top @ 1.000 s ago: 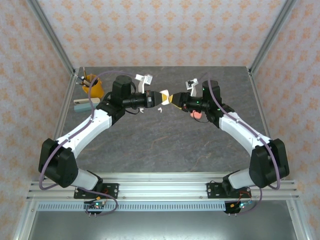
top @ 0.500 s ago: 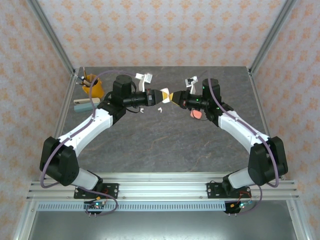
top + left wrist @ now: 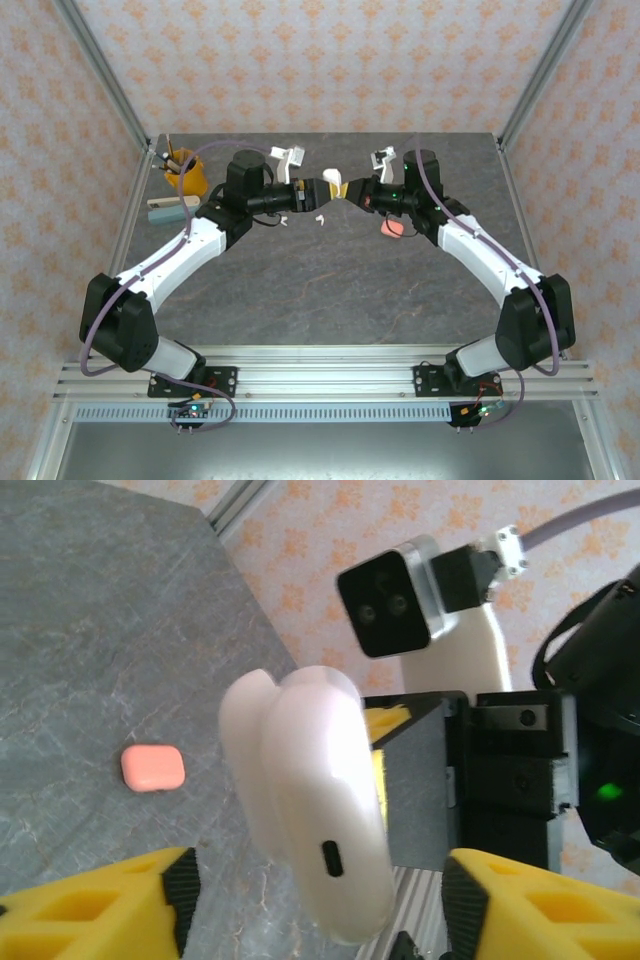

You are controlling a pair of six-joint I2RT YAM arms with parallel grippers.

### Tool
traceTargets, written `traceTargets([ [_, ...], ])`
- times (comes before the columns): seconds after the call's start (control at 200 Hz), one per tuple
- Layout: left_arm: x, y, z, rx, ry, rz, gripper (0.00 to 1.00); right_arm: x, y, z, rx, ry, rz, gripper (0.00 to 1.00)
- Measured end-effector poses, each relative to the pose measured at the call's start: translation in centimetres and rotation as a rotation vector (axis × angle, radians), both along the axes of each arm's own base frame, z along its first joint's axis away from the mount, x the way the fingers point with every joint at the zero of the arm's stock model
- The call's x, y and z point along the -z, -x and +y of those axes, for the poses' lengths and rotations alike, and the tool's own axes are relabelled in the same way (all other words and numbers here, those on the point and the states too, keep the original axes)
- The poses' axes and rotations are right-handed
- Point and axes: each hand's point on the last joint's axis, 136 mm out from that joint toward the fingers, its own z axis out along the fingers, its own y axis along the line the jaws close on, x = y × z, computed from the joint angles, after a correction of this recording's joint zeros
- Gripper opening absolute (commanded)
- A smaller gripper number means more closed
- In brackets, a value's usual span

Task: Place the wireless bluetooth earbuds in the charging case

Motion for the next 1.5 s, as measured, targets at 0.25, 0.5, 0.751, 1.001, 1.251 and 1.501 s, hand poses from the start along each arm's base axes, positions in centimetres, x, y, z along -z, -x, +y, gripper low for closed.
traceTargets([
  [0.25,-1.4,-1.1,2.2,-0.028,-0.085,-0.019,0.91,1.3,-0.4,-1.3,-0.029,0.237,-0.055,0.0],
  [0.5,-3.5,-2.3,2.0,0.118,-0.221,-0.07,0.98,4.6,0.4,-3.2,-0.131,0.506,-0.085,0.0],
  [0.751,4.1,-0.9,1.3,0.318,-0.317,0.139,0.95,5.3,0.7,-3.8,-0.226,0.619,-0.136,0.0],
  [1.001,6.0,0.4,0.6,0.445,-0.292,0.22,0.9,6.8,1.2,-2.9,-0.301,0.646,-0.136,0.0],
  [1.251,6.7,1.0,-0.1,0.55,-0.244,0.253,0.76,7.0,2.1,-1.6,-0.351,0.625,-0.139,0.0],
  [1.501,7.9,2.1,-0.4,0.635,-0.191,0.326,0.62,6.8,2.4,-1.2,-0.371,0.596,-0.138,0.0],
])
